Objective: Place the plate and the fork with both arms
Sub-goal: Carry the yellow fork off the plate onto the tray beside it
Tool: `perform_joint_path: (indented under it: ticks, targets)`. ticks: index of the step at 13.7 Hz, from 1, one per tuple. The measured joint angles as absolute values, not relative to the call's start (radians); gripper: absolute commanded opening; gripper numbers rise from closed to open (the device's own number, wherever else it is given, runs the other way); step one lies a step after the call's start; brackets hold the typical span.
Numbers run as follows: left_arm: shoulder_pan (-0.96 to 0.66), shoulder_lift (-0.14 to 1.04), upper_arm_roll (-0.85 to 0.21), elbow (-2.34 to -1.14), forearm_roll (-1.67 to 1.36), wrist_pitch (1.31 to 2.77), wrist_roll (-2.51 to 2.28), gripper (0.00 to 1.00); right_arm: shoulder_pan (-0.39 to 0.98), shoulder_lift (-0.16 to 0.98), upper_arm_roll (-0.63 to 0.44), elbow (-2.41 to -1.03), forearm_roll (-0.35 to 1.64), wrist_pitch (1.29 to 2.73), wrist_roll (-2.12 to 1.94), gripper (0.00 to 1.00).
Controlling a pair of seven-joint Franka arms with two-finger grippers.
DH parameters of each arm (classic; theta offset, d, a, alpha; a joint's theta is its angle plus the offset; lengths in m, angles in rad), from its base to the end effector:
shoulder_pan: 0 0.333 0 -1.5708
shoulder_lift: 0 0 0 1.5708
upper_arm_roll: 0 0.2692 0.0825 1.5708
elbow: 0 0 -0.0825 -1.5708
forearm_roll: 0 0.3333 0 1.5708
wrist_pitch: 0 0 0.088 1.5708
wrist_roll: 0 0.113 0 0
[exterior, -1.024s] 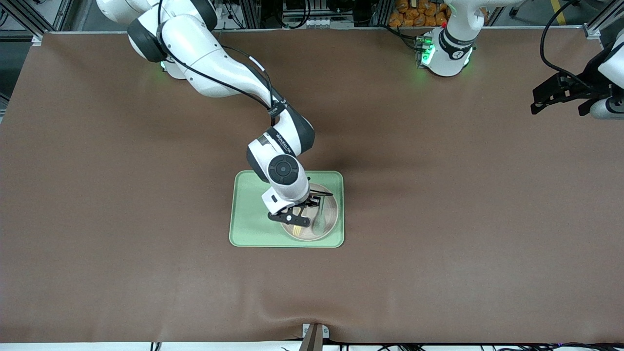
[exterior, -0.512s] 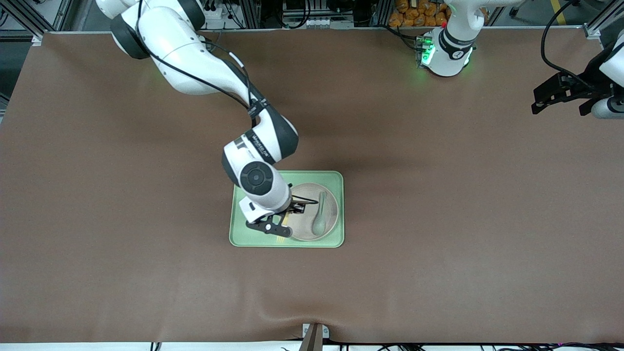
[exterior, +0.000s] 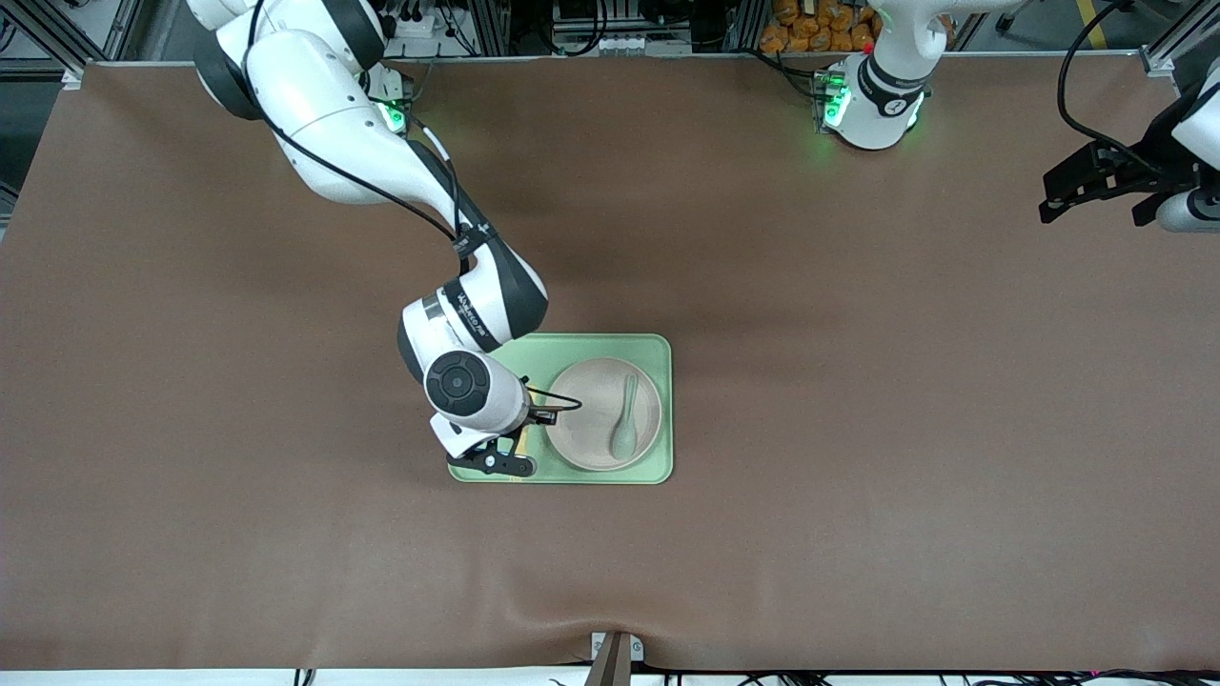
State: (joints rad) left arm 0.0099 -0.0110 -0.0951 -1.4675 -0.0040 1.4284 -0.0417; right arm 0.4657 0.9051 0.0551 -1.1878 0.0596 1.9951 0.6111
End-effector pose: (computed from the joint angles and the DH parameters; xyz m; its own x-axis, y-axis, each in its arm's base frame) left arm 0.4842 -0.0421 0.6076 0.9986 -0.0440 -0.0282 -0.0440 -0.9990 0.0017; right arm 0.5833 0.3286 0.2195 0.9818 -0.1334 -0.1351 -0.1374 -0.9903 -0.0212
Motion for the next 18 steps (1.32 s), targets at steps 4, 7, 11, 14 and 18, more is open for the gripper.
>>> perform_joint_path:
  ticks: [4,7,11,14,18]
  targets:
    - [0.01,-0.011,-0.095,-1.467,-0.004,1.428,-0.042,1.0,0.453,0.851,0.055,-1.337,0.059,2.107,0.532,0.0]
    - [0.01,-0.011,-0.095,-1.467,-0.004,1.428,-0.042,1.0,0.439,0.797,0.055,-1.451,0.059,2.163,0.51,0.0]
    - [0.01,-0.011,-0.096,-1.467,-0.004,1.428,-0.042,1.0,0.42,0.767,0.055,-1.502,0.06,2.165,0.499,0.0]
    - [0.01,-0.011,-0.097,-1.467,-0.004,1.428,-0.042,1.0,0.42,0.765,0.064,-1.515,0.06,2.183,0.499,0.03]
    - [0.009,-0.011,-0.097,-1.466,-0.004,1.428,-0.042,1.0,0.423,0.765,0.075,-1.519,0.078,2.201,0.5,0.17]
